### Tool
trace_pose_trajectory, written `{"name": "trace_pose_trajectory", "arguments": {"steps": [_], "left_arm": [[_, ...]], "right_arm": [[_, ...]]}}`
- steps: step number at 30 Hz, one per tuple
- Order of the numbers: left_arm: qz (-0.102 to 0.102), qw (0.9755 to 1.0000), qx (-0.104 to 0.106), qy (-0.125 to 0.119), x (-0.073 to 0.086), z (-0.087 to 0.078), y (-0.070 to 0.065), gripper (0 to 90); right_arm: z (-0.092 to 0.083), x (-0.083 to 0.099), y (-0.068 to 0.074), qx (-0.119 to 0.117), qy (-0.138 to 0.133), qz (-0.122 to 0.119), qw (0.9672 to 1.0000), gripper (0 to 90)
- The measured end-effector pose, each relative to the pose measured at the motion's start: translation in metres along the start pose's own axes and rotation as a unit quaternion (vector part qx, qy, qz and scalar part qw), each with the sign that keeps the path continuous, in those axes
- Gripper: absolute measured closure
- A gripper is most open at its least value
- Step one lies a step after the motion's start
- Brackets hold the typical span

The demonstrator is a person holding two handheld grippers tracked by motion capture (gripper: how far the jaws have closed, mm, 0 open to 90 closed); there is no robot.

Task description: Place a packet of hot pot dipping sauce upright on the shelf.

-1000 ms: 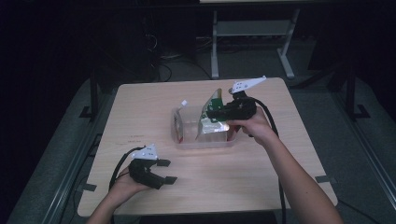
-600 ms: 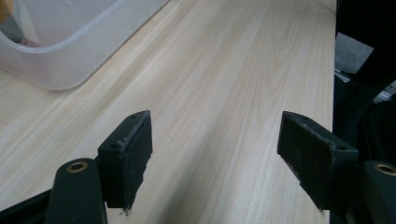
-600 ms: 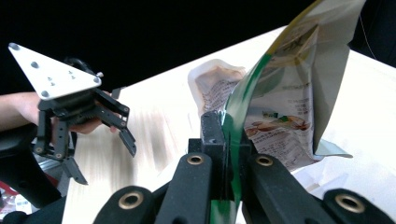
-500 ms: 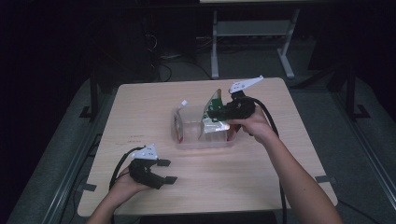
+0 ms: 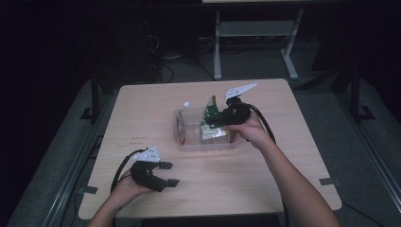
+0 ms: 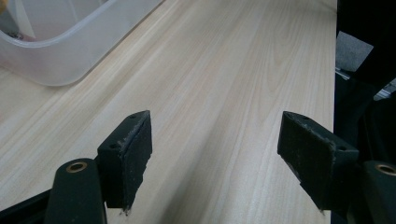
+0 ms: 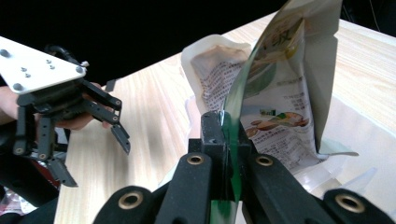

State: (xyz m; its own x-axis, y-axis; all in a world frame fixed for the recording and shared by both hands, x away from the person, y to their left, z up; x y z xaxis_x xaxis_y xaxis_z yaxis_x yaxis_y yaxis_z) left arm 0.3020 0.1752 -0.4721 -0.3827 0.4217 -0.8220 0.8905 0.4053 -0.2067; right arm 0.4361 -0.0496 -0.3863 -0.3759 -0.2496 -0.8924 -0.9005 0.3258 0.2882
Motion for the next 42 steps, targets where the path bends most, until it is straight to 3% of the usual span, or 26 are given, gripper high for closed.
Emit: {"name": "trace_pose_trajectory", "arguments": {"steps": [10,19,25,35,38,42], "left_arm": [[0.001,1.0,0.005,0.003,0.001,0.002,-0.001,25.8],[0.003,1.0,0.006,0.006,0.001,0.003,-0.001,25.6],[0.0,0.9999,0.008,0.008,0.002,0.003,-0.002,25.6],[0.002,0.9999,0.01,0.007,0.001,0.004,-0.002,25.6],[0.002,0.9999,0.009,0.007,0.001,0.004,-0.002,25.6],[0.001,0.9999,0.008,0.007,0.001,0.004,-0.002,25.3]], "right_arm": [[0.01,0.008,-0.007,0.027,0.019,0.009,0.9994,90.0],[0.011,0.008,-0.011,0.034,0.008,0.017,0.9993,87.8],[0.011,0.006,-0.011,0.047,0.005,0.013,0.9988,75.3],[0.007,0.005,-0.014,0.066,0.0,0.019,0.9976,65.3],[0.005,0.004,-0.01,0.078,-0.002,0.014,0.9968,52.0],[0.002,0.003,-0.005,0.1,0.004,-0.004,0.9949,41.6]]}}
Point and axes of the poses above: each handheld gripper's, and its own axes: z roughly forward along the jaws, x roughly out of its underside, y roughly to its left, the point moved 6 cm from there along z, roughly forward along the jaws, and after that the axes turned 8 degrees about -y, right-handed, at the moved point
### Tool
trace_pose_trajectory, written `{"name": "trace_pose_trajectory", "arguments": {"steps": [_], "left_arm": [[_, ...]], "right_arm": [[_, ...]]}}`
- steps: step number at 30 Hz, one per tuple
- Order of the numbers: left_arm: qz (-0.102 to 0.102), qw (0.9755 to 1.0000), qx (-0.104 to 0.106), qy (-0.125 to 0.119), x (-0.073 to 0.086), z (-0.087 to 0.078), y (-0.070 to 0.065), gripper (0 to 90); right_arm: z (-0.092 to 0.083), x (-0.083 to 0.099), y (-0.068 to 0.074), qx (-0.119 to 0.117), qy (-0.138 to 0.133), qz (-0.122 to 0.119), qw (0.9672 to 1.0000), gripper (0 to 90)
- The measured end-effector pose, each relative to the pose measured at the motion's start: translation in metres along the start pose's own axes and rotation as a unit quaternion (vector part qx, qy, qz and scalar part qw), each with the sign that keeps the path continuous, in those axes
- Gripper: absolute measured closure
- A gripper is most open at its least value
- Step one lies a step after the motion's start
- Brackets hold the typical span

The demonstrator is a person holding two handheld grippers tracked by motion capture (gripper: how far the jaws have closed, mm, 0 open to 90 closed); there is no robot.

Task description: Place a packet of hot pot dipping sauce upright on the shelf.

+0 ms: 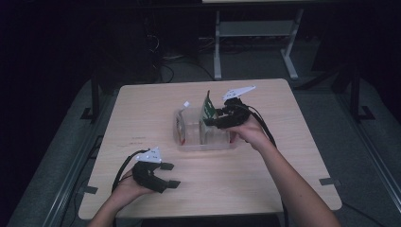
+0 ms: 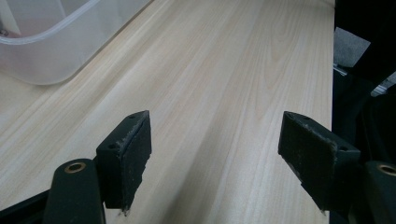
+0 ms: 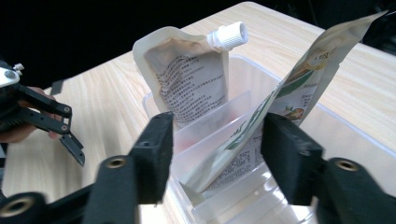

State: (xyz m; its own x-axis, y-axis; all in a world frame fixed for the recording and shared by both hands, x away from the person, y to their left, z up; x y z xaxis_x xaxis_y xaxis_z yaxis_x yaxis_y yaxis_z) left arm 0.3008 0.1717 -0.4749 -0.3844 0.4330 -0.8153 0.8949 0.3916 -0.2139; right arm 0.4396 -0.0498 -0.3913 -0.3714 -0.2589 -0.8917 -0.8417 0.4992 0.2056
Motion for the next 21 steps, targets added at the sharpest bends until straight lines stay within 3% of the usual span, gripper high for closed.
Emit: {"name": "trace_pose_trajectory", "arguments": {"steps": [7,8,14,21], "left_arm": [[0.002,1.0,0.0,0.001,-0.001,0.0,0.0,25.2],[0.0,1.0,-0.001,0.0,0.0,0.0,0.0,25.2],[-0.004,1.0,-0.001,0.003,0.0,0.002,-0.001,25.2],[0.0,1.0,-0.001,0.005,0.0,0.004,-0.001,25.2]], "right_arm": [[-0.01,0.005,0.007,0.022,0.005,-0.026,0.9994,36.9],[-0.014,0.008,0.008,0.034,0.007,-0.028,0.999,36.6],[-0.031,0.018,0.016,0.031,0.0,-0.032,0.999,35.9],[-0.048,0.035,0.024,0.029,0.015,-0.046,0.9984,36.0]]}}
Point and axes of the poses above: each handheld gripper's, and its own axes: z roughly forward along the jaws, x roughly out of its underside, y roughly to its left, the point moved 6 cm from there along z, roughly forward along the jaws, and after that the axes turned 8 degrees about -y, right-handed, at the moved point
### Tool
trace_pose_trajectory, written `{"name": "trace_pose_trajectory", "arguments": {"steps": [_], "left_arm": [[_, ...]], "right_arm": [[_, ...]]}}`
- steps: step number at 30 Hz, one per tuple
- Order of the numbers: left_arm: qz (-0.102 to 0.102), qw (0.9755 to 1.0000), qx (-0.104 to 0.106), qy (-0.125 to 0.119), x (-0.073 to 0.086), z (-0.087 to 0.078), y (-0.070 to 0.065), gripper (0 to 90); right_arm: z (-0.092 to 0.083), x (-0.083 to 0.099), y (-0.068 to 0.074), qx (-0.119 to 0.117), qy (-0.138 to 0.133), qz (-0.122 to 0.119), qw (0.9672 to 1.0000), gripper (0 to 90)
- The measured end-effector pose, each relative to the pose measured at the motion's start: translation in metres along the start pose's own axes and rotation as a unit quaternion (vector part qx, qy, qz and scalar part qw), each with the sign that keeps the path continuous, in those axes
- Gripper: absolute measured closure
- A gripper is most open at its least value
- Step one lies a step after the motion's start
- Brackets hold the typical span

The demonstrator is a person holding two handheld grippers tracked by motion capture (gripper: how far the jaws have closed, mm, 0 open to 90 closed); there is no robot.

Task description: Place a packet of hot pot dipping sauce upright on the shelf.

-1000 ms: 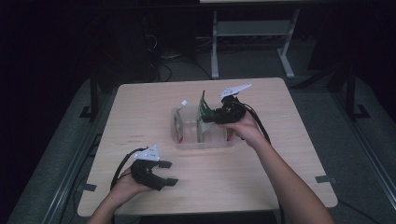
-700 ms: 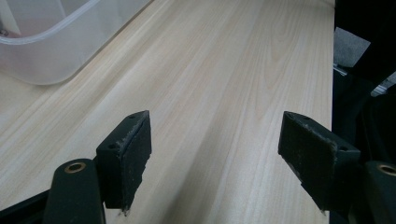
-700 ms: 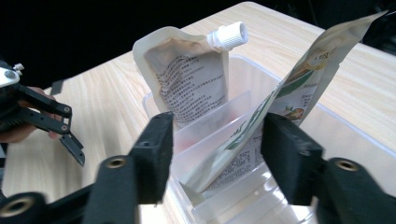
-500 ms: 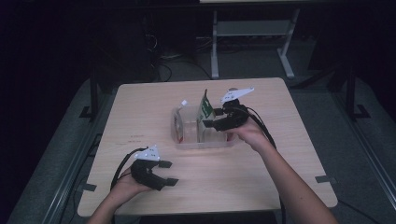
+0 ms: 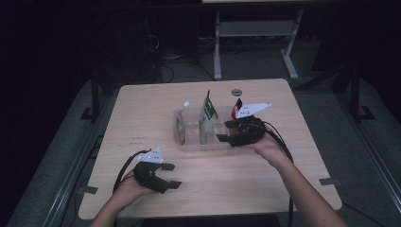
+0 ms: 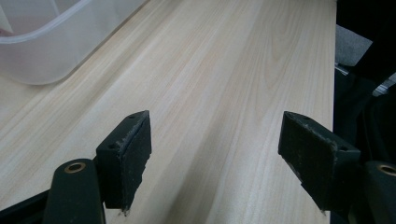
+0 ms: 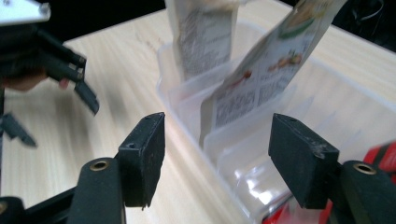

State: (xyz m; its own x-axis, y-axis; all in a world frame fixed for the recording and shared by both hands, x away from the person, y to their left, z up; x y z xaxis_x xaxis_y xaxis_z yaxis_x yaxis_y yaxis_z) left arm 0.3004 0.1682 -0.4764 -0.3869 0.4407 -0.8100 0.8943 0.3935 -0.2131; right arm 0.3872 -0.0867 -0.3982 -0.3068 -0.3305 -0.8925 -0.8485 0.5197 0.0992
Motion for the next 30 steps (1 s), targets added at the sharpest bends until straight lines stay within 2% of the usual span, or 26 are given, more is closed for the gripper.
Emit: {"name": "trace_pose_trajectory", "arguments": {"steps": [4,9,17,22,23,24,25,29,30], "left_arm": [[0.003,1.0,-0.002,0.001,0.0,0.001,0.0,25.5],[-0.002,1.0,0.001,0.005,0.002,0.004,-0.001,25.7],[-0.001,1.0,-0.001,0.007,0.002,0.004,-0.002,25.5],[0.007,0.9999,-0.003,0.008,0.003,0.005,-0.004,25.5],[0.017,0.9997,-0.003,0.016,0.004,0.007,-0.005,25.3],[0.017,0.9997,-0.003,0.016,0.004,0.007,-0.005,24.9],[0.027,0.9993,0.0,0.027,0.006,0.009,-0.008,24.1],[0.036,0.9987,0.004,0.037,0.007,0.011,-0.011,23.7],[0.037,0.9986,0.005,0.037,0.007,0.012,-0.012,23.7]], "right_arm": [[-0.007,0.008,0.005,-0.006,0.0,-0.004,1.0,36.1],[-0.019,0.028,0.014,-0.014,0.012,-0.014,0.9997,35.5],[-0.03,0.051,0.022,-0.013,0.02,-0.017,0.9996,34.1],[-0.034,0.067,0.027,-0.014,0.026,-0.022,0.9993,32.6],[-0.036,0.078,0.03,-0.012,0.035,-0.023,0.9991,32.6],[-0.036,0.078,0.03,-0.012,0.035,-0.023,0.9991,32.6],[-0.037,0.089,0.032,-0.015,0.045,-0.019,0.9987,32.1],[-0.039,0.102,0.034,-0.016,0.064,-0.015,0.9977,32.1],[-0.038,0.106,0.034,-0.021,0.072,-0.022,0.9969,32.0]]}}
Point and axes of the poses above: each handheld gripper's, and its own axes: z roughly forward along the jaws, x roughly out of its underside, y roughly to its left, the point moved 6 cm from there along z, roughly forward along the jaws, and after that the axes turned 8 degrees about -y, right-handed, at the moved point
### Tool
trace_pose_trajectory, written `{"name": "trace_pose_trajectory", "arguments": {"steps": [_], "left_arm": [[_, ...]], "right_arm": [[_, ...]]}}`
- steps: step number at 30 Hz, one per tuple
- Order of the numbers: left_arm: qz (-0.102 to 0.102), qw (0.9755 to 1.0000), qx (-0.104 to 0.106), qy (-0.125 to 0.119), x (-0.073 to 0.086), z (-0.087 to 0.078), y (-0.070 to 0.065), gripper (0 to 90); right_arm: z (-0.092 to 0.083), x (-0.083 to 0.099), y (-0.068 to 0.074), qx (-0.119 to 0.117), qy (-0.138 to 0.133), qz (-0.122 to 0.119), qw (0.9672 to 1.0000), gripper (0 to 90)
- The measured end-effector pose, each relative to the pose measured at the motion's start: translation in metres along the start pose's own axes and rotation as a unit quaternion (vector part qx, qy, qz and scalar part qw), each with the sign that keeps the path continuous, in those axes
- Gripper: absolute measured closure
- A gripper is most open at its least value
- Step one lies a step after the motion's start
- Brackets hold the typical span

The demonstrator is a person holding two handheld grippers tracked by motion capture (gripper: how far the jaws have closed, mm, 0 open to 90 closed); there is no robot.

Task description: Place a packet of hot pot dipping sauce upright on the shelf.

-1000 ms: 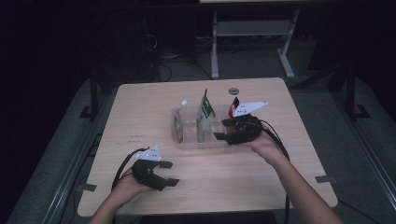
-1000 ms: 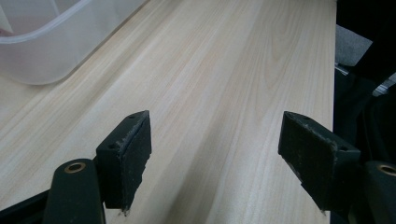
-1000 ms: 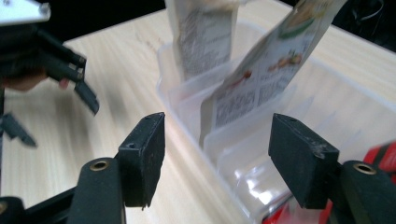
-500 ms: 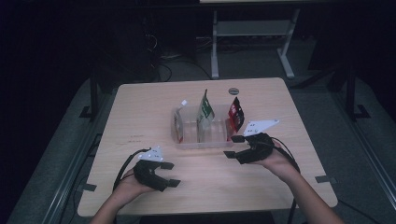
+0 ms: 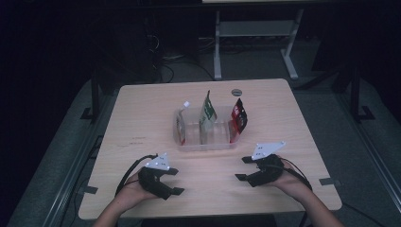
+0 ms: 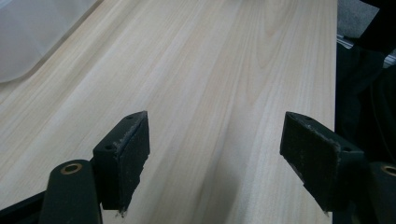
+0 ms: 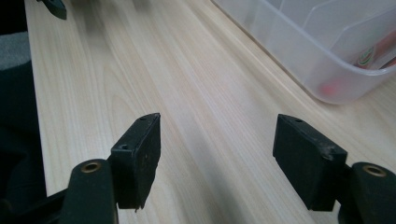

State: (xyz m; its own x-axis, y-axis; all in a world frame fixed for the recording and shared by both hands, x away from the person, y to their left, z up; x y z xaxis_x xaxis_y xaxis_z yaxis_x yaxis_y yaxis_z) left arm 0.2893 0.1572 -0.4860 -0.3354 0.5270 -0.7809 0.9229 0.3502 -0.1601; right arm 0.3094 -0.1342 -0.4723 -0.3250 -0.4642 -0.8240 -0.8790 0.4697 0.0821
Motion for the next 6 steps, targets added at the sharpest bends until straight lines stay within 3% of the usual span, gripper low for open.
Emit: {"name": "trace_pose_trajectory", "arguments": {"steps": [6], "left_arm": [[-0.002,1.0,0.003,-0.002,-0.0008,0.0024,-0.0006,23.7]], "right_arm": [[0.002,-0.001,0.0017,-0.004,-0.003,-0.001,1.0,31.0]]}}
Point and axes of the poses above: each handheld gripper's, and its own axes: z roughly forward along the jaws, x roughly out of its underside, y roughly to its left, the point moved 6 cm from there along z, roughly forward along the jaws, and after that the axes turned 8 degrees about -y, right-handed, at the moved point
